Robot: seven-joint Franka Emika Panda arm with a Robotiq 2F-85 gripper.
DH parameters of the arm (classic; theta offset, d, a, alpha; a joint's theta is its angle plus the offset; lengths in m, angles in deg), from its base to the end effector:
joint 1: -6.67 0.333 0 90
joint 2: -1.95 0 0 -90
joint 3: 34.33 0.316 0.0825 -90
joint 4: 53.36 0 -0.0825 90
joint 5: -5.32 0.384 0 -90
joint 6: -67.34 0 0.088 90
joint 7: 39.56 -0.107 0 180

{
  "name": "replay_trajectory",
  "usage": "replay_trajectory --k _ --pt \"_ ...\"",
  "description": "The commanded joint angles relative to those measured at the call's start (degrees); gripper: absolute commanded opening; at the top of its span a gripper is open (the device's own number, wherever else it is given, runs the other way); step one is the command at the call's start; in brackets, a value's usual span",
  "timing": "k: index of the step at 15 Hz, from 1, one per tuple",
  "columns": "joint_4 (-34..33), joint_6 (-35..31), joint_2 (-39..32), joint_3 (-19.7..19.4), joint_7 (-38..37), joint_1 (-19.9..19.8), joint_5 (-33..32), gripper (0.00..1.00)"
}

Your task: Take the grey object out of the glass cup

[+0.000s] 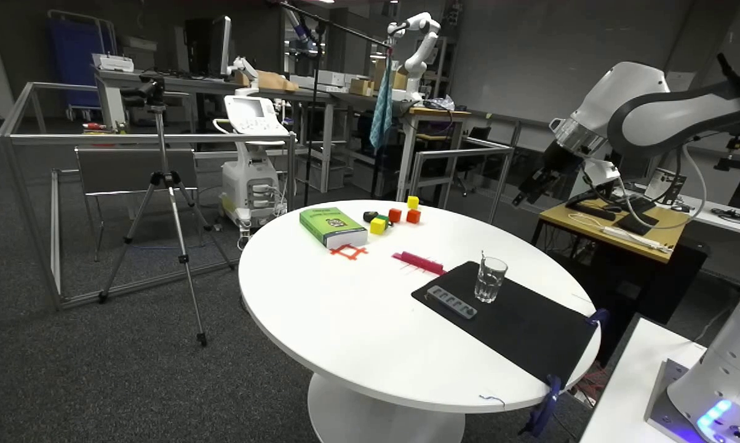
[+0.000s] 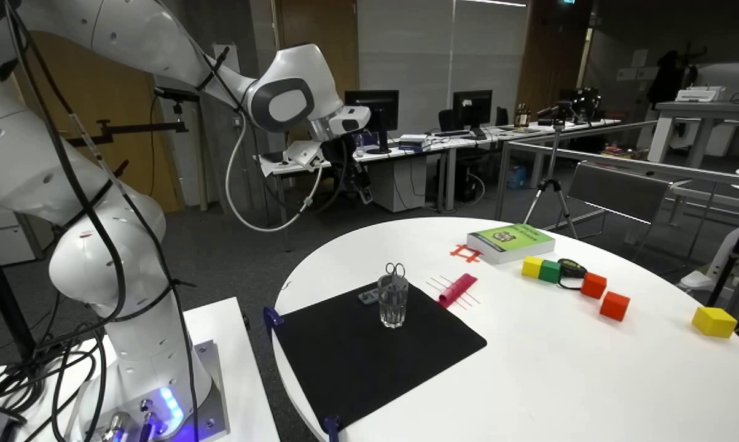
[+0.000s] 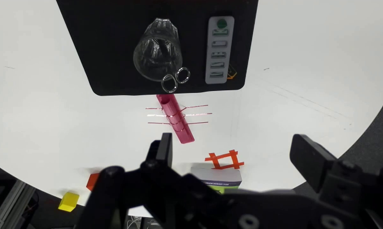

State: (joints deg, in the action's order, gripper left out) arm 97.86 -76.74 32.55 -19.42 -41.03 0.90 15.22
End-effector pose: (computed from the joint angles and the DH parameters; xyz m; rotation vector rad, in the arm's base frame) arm 0.4028 0.0648 0.4523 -3.0518 -0.0087 -0.6172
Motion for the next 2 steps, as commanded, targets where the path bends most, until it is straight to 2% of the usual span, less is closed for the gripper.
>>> replay_trajectory --k 1,2 --pt "0.03 -0.19 -0.41 -3.34 -2.16 3.32 -3.01 1.0" --pt "0.03 -0.19 -0.41 -3.34 -2.16 3.32 -3.01 1.0"
